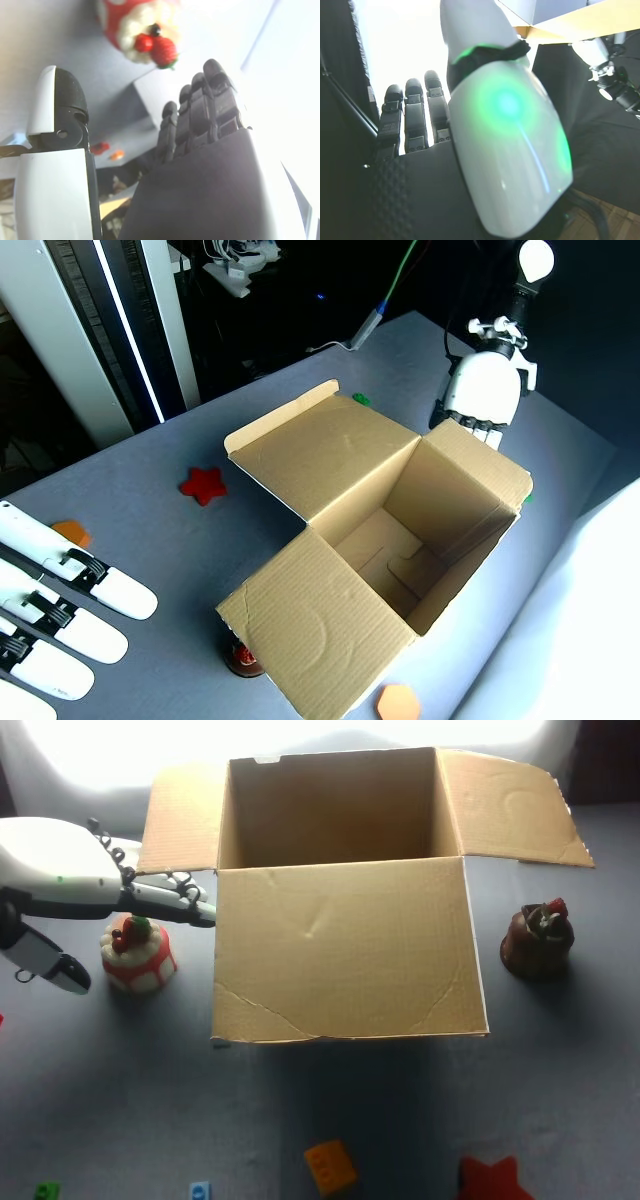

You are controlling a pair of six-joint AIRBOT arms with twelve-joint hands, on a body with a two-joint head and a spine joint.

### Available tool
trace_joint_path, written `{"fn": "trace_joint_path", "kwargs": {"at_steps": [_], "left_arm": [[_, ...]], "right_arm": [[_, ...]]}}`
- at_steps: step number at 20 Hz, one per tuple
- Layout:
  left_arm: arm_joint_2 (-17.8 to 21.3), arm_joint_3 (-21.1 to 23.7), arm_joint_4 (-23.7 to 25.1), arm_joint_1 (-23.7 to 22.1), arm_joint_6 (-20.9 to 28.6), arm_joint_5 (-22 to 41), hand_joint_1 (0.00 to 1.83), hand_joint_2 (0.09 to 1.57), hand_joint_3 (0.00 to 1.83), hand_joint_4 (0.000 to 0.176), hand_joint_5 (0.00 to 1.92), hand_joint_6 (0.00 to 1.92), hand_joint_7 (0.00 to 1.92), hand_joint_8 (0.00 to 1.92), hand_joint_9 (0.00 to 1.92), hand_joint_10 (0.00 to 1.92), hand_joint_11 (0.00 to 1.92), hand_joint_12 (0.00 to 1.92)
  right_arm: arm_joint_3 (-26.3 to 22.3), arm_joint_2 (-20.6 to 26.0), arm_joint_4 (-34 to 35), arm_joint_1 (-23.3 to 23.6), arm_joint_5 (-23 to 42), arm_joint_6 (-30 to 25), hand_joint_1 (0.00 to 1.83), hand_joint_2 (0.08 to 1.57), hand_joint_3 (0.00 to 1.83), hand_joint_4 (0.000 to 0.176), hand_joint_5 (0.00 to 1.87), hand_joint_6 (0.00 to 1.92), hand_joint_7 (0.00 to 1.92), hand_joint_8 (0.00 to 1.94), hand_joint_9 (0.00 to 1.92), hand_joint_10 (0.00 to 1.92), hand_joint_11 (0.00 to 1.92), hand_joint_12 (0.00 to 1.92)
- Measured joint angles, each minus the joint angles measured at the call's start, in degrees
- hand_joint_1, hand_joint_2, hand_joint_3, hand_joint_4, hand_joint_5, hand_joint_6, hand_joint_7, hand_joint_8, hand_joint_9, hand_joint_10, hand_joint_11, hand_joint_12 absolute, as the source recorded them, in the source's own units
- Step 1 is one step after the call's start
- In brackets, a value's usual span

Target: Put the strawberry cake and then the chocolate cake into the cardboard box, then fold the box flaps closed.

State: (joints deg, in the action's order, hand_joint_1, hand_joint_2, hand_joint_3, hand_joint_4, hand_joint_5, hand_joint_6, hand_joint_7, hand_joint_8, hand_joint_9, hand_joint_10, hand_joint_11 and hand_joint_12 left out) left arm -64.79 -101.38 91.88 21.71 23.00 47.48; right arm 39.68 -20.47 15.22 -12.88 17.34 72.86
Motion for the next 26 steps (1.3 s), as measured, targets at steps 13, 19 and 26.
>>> {"fn": "trace_joint_path", "kwargs": {"at_steps": [13,19,26], "left_arm": [[-8.63,-11.43,0.76,2.03,-0.24,1.05,1.24,0.99,0.0,0.07,0.06,0.0,0.08,0.01,0.05,0.0,0.0,0.46],[-9.38,-13.25,0.9,2.03,-0.24,0.96,1.22,0.99,0.0,0.063,0.04,0.0,0.07,0.0,0.05,0.0,0.0,0.41],[-9.38,-13.25,1.01,2.69,-0.22,0.7,1.24,0.98,0.0,0.069,0.12,0.01,0.14,0.01,0.18,0.02,0.0,0.77]], "right_arm": [[0.0,-0.02,-0.02,0.0,0.39,0.02,1.21,1.04,0.0,0.027,0.03,0.0,0.09,0.0,0.07,0.01,0.0,0.25],[0.0,-0.02,0.0,0.0,0.39,0.02,1.22,1.03,0.0,0.021,0.07,0.01,0.09,0.0,0.06,0.01,0.0,0.09],[0.0,-0.02,0.0,0.0,0.44,0.02,1.18,1.05,0.0,0.02,0.06,0.0,0.07,0.0,0.06,0.0,0.0,0.11]]}}
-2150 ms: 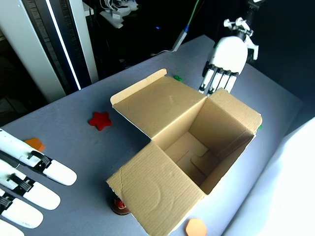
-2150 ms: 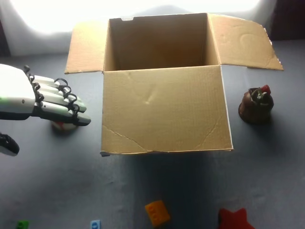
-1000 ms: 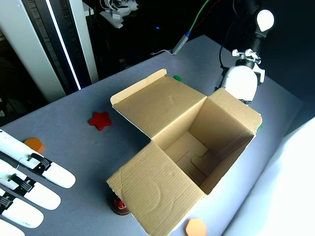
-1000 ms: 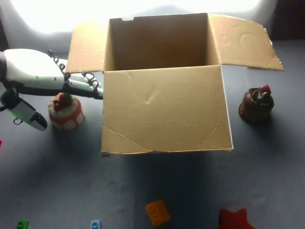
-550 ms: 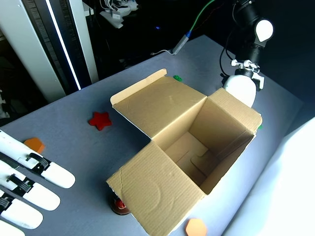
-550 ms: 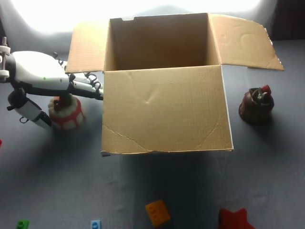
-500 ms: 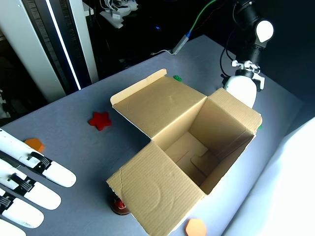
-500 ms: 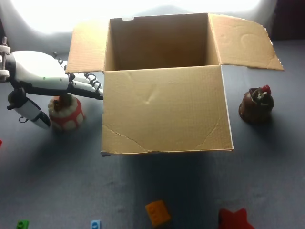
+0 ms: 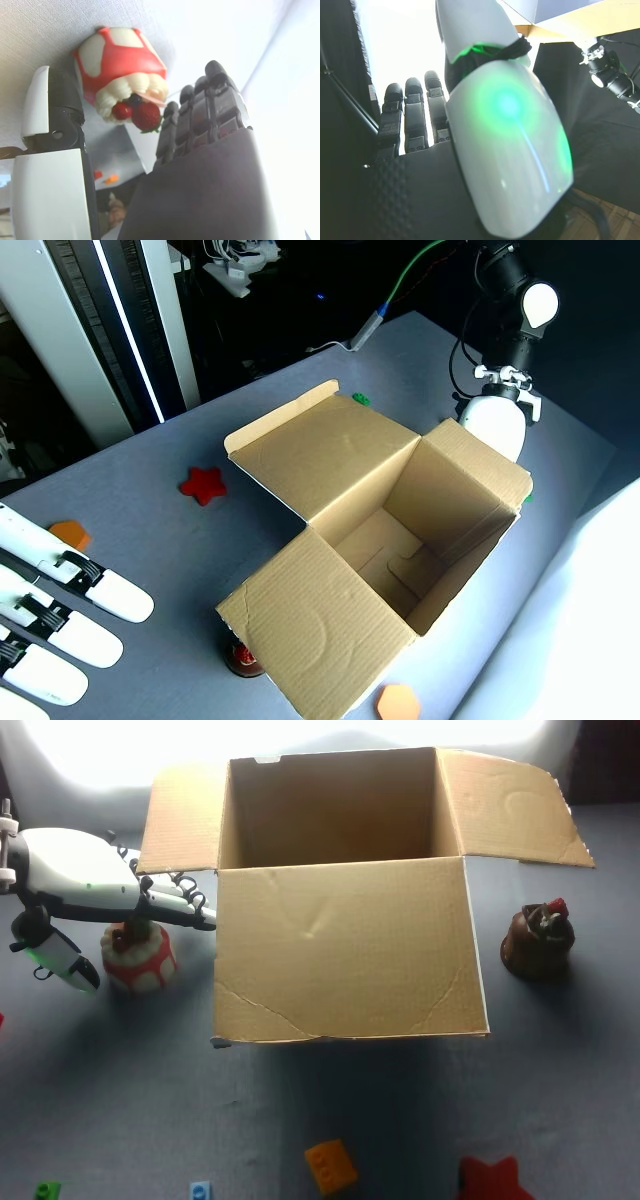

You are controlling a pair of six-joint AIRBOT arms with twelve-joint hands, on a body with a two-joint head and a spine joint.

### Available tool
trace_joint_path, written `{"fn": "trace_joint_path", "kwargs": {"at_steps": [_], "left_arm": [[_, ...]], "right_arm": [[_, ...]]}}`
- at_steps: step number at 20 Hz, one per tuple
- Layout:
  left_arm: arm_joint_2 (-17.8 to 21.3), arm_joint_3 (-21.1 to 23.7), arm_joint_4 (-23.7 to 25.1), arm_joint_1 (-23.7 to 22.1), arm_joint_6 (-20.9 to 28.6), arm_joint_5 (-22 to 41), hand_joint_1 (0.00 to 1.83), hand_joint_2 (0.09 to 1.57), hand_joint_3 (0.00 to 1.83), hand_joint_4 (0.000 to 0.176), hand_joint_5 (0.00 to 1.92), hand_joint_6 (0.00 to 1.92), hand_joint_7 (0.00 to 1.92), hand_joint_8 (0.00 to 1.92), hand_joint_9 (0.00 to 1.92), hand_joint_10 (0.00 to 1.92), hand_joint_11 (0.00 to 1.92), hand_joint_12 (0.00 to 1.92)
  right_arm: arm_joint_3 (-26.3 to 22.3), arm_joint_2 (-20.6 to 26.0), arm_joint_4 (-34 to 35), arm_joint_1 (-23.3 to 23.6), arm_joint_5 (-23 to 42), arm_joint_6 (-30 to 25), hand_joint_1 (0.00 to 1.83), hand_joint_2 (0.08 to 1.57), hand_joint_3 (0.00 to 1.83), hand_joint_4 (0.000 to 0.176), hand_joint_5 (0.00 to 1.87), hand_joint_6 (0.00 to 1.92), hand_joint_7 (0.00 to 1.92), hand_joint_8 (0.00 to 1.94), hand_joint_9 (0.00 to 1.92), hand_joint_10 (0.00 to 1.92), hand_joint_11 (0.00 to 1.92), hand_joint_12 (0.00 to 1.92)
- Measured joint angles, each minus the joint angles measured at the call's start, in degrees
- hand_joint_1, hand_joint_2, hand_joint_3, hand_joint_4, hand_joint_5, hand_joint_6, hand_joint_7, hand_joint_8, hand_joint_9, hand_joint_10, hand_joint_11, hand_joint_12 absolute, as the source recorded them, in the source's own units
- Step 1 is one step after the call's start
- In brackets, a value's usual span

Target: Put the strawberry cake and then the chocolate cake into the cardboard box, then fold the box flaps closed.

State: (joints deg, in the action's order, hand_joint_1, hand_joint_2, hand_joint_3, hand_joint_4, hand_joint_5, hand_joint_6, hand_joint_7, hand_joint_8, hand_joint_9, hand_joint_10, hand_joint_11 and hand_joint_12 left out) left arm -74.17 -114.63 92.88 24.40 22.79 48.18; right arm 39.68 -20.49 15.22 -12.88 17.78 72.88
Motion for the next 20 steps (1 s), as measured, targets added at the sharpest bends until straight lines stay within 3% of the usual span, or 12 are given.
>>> {"fn": "trace_joint_path", "kwargs": {"at_steps": [2,3,4,5,6,7,8,9,10,14,20], "left_arm": [[0.0,0.02,0.24,0.26,0.0,-0.22,1.27,0.97,0.0,0.081,0.24,0.02,0.31,0.02,0.41,0.08,0.02,1.16],[0.0,0.17,0.28,0.35,0.0,-0.44,1.3,0.99,0.0,0.062,0.38,0.04,0.45,0.05,0.57,0.15,0.13,1.31],[0.0,0.42,0.26,0.37,-0.02,-0.63,1.3,1.01,0.0,0.053,0.46,0.02,0.52,0.03,0.61,0.26,0.18,1.38],[0.0,0.59,-0.02,0.37,0.0,-0.66,1.26,1.05,0.0,0.035,0.55,0.03,0.61,0.11,0.53,0.78,0.27,1.51],[0.0,0.68,-0.83,0.72,-0.04,-0.79,1.23,1.08,0.0,0.013,0.65,0.09,0.49,0.73,0.51,1.24,0.39,1.62],[0.0,0.83,-1.36,0.87,-0.04,-0.96,1.29,1.2,0.0,0.0,0.72,0.16,0.67,1.28,0.52,1.36,0.45,1.61],[0.0,0.85,-1.92,0.87,0.2,-0.92,1.19,1.22,0.02,0.0,0.71,1.05,0.77,1.38,0.65,1.38,0.61,1.57],[0.0,0.92,-2.01,0.87,0.2,-0.85,1.17,1.23,0.01,0.0,0.76,1.2,0.76,1.44,0.75,1.43,0.71,1.57],[0.0,1.03,-2.47,0.87,0.26,-0.85,1.16,1.23,0.0,0.0,0.78,1.23,0.75,1.46,0.78,1.44,0.75,1.57],[0.83,2.08,0.98,1.14,0.0,-0.66,1.16,1.23,0.0,0.0,0.78,1.22,0.76,1.46,0.77,1.42,0.73,1.58],[4.31,4.85,3.96,-2.19,-0.17,0.59,1.17,1.23,0.0,0.0,0.78,1.22,0.77,1.46,0.77,1.4,0.74,1.55]], "right_arm": [[0.0,0.0,0.0,0.0,0.02,-0.02,1.16,1.05,0.0,0.023,0.06,0.0,0.07,0.0,0.07,0.0,0.0,0.14],[0.0,0.0,0.0,0.0,0.02,0.0,1.17,1.05,0.0,0.026,0.06,0.0,0.07,0.0,0.07,0.0,0.0,0.11],[0.0,0.0,-0.02,0.0,0.04,0.0,1.16,1.05,0.0,0.025,0.04,0.0,0.06,0.0,0.07,0.0,0.0,0.1],[0.0,0.0,0.0,0.0,0.07,0.0,1.15,1.05,0.0,0.029,0.03,0.0,0.05,0.0,0.07,0.0,0.0,0.12],[0.0,0.0,0.0,0.0,0.07,0.0,1.15,1.06,0.0,0.028,0.04,0.0,0.06,0.0,0.08,0.0,0.0,0.16],[0.0,0.0,0.0,0.0,0.09,0.0,1.14,1.06,0.0,0.027,0.04,0.0,0.06,0.0,0.08,0.01,0.0,0.19],[0.0,0.0,0.0,0.0,0.13,-0.02,1.14,1.06,0.0,0.029,0.04,0.0,0.05,0.0,0.08,0.0,0.0,0.21],[0.0,0.0,0.0,0.0,0.17,0.0,1.1,1.08,0.01,0.037,0.01,0.0,0.03,0.0,0.08,0.0,0.0,0.22],[0.0,0.0,0.0,0.0,0.2,0.0,1.12,1.06,0.0,0.038,0.01,0.0,0.04,0.0,0.09,0.01,0.0,0.32],[0.0,0.0,0.02,0.0,0.28,0.0,1.12,1.07,0.0,0.02,0.05,0.01,0.09,0.01,0.11,0.01,0.0,0.32],[-0.02,0.0,0.0,0.0,0.37,0.0,1.12,1.07,0.0,0.028,0.02,0.0,0.08,0.0,0.1,0.0,0.0,0.36]]}}
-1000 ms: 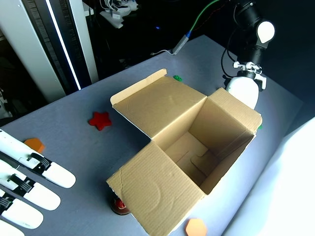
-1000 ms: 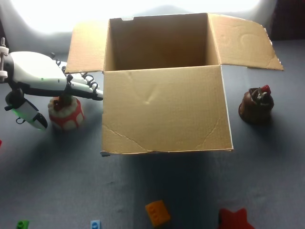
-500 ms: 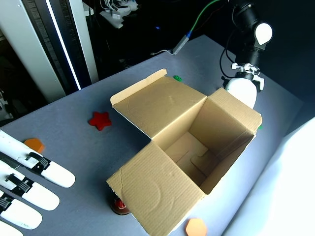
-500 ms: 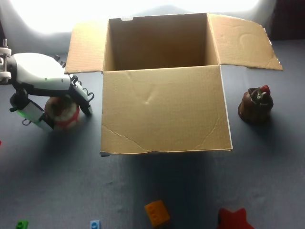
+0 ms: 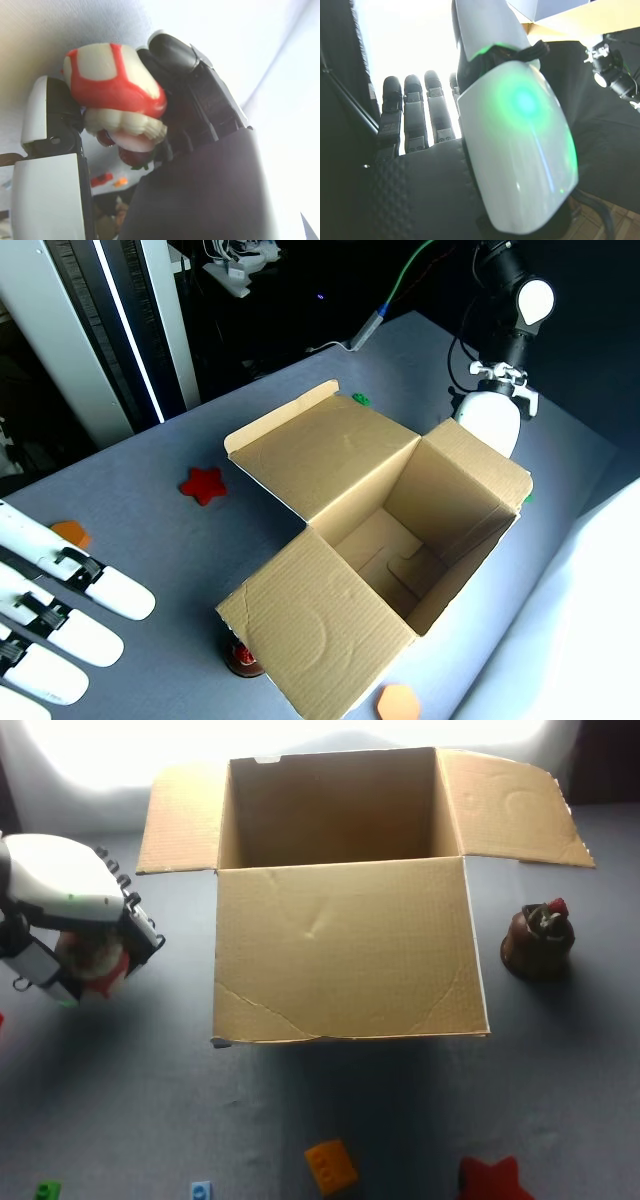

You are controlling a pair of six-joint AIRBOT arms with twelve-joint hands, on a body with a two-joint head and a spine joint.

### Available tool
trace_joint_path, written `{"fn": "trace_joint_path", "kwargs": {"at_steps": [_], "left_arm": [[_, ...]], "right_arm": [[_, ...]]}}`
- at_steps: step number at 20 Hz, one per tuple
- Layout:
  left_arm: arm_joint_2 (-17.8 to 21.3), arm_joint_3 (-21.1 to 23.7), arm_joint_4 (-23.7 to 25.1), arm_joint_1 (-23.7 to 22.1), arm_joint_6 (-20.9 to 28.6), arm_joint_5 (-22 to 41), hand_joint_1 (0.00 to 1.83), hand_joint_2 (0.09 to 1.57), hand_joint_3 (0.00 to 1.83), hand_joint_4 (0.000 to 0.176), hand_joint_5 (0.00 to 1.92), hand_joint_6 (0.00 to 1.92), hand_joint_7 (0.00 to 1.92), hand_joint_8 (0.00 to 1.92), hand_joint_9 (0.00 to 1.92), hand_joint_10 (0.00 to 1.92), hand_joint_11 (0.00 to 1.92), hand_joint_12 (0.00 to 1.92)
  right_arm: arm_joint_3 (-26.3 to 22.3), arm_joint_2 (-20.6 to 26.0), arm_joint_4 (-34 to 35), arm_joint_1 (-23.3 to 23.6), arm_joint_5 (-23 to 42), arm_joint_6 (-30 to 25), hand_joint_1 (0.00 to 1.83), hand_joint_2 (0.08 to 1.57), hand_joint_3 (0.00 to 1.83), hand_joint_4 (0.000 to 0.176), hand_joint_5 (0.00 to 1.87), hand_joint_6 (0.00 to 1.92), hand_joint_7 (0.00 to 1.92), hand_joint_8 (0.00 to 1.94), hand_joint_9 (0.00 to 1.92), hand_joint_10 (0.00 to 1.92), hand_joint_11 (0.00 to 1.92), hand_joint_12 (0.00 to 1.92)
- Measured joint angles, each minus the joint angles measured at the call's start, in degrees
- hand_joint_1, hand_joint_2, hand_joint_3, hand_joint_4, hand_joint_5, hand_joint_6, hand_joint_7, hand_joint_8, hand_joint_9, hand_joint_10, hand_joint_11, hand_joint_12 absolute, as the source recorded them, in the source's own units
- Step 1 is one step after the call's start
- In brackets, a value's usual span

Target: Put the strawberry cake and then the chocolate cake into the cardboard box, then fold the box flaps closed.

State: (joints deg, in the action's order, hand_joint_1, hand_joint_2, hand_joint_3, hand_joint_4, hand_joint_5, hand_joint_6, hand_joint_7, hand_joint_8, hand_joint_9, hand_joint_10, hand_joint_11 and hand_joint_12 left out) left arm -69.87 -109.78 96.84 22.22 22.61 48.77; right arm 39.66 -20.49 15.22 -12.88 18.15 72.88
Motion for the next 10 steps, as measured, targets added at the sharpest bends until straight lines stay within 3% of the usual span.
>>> {"fn": "trace_joint_path", "kwargs": {"at_steps": [3,6,10], "left_arm": [[2.16,0.39,1.09,-3.85,0.28,1.86,1.17,1.23,0.0,0.0,0.77,1.23,0.77,1.46,0.77,1.4,0.75,1.54],[4.15,0.42,5.9,-9.01,2.38,3.74,1.19,1.21,0.0,0.0,0.85,1.1,0.78,1.45,0.76,1.41,0.71,1.56],[6.1,0.39,11.91,-17.79,6.47,5.18,1.18,1.21,0.0,0.0,0.82,1.12,0.78,1.47,0.76,1.38,0.72,1.54]], "right_arm": [[-0.02,0.0,0.02,0.0,-0.02,0.0,1.12,1.07,0.0,0.027,0.02,0.0,0.08,0.0,0.1,0.0,0.0,0.36],[-0.02,0.0,0.0,0.0,-0.02,0.0,1.1,1.07,0.0,0.01,0.04,0.0,0.1,0.0,0.07,0.0,0.0,0.27],[-0.02,0.0,0.0,0.0,-0.02,0.0,1.11,1.07,0.0,0.018,0.02,0.0,0.09,0.0,0.1,0.01,0.0,0.41]]}}
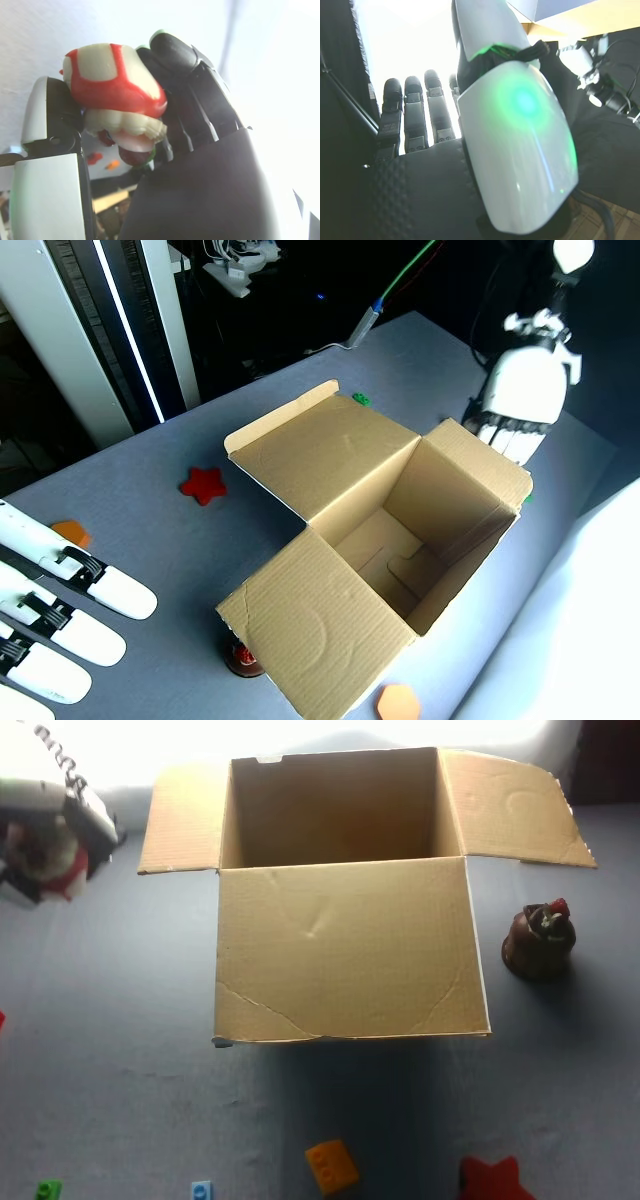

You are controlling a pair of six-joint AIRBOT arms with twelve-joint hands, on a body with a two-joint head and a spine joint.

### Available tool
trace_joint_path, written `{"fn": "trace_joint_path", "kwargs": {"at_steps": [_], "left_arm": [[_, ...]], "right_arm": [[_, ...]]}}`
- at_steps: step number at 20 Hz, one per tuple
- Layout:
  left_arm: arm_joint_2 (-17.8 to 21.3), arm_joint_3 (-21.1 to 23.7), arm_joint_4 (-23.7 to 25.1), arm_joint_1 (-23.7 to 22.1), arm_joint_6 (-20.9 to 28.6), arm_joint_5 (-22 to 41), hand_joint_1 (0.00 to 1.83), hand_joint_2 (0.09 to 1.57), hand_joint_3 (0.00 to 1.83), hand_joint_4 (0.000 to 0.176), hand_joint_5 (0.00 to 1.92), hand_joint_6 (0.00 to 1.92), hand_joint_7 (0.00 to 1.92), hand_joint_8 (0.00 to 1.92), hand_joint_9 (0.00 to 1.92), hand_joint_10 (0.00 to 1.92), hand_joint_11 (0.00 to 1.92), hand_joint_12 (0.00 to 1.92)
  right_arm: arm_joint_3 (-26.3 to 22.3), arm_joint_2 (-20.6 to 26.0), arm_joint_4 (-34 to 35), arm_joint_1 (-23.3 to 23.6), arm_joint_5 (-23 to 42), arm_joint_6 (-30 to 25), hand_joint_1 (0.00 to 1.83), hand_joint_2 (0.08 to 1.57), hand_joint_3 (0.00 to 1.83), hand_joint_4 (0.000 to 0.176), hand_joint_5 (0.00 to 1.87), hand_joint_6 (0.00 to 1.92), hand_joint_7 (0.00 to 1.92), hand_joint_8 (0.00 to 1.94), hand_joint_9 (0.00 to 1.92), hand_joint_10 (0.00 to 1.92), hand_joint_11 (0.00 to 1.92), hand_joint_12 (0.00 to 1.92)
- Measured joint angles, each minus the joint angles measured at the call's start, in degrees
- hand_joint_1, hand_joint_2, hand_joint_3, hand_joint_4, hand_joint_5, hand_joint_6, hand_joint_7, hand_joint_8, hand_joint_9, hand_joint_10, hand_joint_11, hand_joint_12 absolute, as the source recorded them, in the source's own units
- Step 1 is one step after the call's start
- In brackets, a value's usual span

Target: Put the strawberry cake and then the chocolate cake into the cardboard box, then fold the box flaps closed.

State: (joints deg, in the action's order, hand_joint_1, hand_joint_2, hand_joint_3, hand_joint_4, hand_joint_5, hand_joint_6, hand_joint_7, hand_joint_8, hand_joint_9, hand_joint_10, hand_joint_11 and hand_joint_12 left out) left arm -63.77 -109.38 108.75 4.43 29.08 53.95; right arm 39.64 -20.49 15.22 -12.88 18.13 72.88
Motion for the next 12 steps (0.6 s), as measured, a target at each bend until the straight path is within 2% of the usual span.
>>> {"fn": "trace_joint_path", "kwargs": {"at_steps": [2,4,5,6,7,8,9,11,12], "left_arm": [[0.48,0.55,2.82,-3.58,1.14,0.92,1.18,1.22,0.0,0.0,0.8,1.15,0.78,1.48,0.75,1.39,0.72,1.54],[0.76,1.01,4.72,-6.23,1.88,1.81,1.18,1.21,0.0,0.0,0.82,1.12,0.78,1.47,0.76,1.41,0.71,1.54],[0.79,1.01,5.64,-7.19,2.19,2.34,1.18,1.21,0.0,0.0,0.85,1.09,0.78,1.45,0.77,1.38,0.72,1.53],[0.79,1.01,6.47,-7.89,2.34,2.51,1.19,1.2,0.0,0.0,0.88,1.06,0.77,1.46,0.76,1.37,0.7,1.54],[0.79,1.01,7.65,-8.68,2.49,2.71,1.18,1.21,0.0,0.0,0.85,1.1,0.75,1.48,0.74,1.39,0.7,1.55],[0.76,0.98,8.46,-9.4,2.56,2.95,1.17,1.23,0.0,0.0,0.8,1.16,0.75,1.5,0.74,1.42,0.72,1.56],[0.79,0.98,8.96,-10.49,2.56,3.26,1.18,1.22,0.0,0.0,0.81,1.13,0.76,1.5,0.74,1.42,0.72,1.57],[0.76,0.85,9.51,-12.07,2.71,3.74,1.19,1.2,0.0,0.0,0.85,1.07,0.79,1.46,0.75,1.38,0.73,1.53],[0.48,0.52,10.16,-12.98,2.75,4.17,1.18,1.21,0.0,0.0,0.82,1.12,0.77,1.48,0.75,1.41,0.71,1.55]], "right_arm": [[0.0,0.0,0.0,0.0,0.0,0.0,1.12,1.07,0.0,0.024,0.02,0.0,0.08,0.0,0.09,0.0,0.0,0.44],[0.0,0.0,0.0,0.0,0.0,0.0,1.13,1.07,0.0,0.017,0.05,0.01,0.09,0.01,0.1,0.01,0.0,0.4],[0.0,0.0,-0.02,0.0,0.02,0.0,1.11,1.07,0.0,0.026,0.05,0.01,0.11,0.0,0.12,0.01,0.0,0.43],[0.0,0.0,0.02,-0.07,0.04,0.0,1.14,1.08,0.0,0.033,0.03,0.0,0.1,0.0,0.11,0.01,0.0,0.37],[0.0,0.02,0.0,-0.24,0.04,0.07,1.13,1.09,0.01,0.038,0.03,0.0,0.1,0.0,0.1,0.0,0.0,0.32],[0.0,0.02,0.0,-0.61,0.2,0.15,1.17,1.06,0.0,0.023,0.05,0.01,0.13,0.01,0.11,0.0,0.0,0.38],[0.0,0.07,0.0,-0.63,-0.13,0.55,1.21,1.04,0.0,0.011,0.07,0.01,0.15,0.01,0.1,0.0,0.0,0.35],[0.0,0.07,0.0,-0.7,-0.37,0.59,1.22,1.02,0.0,0.0,0.1,0.02,0.17,0.01,0.11,0.0,0.0,0.34],[0.0,0.07,0.02,-0.98,-0.46,0.63,1.23,1.01,0.0,0.005,0.09,0.01,0.17,0.01,0.11,0.0,0.0,0.34]]}}
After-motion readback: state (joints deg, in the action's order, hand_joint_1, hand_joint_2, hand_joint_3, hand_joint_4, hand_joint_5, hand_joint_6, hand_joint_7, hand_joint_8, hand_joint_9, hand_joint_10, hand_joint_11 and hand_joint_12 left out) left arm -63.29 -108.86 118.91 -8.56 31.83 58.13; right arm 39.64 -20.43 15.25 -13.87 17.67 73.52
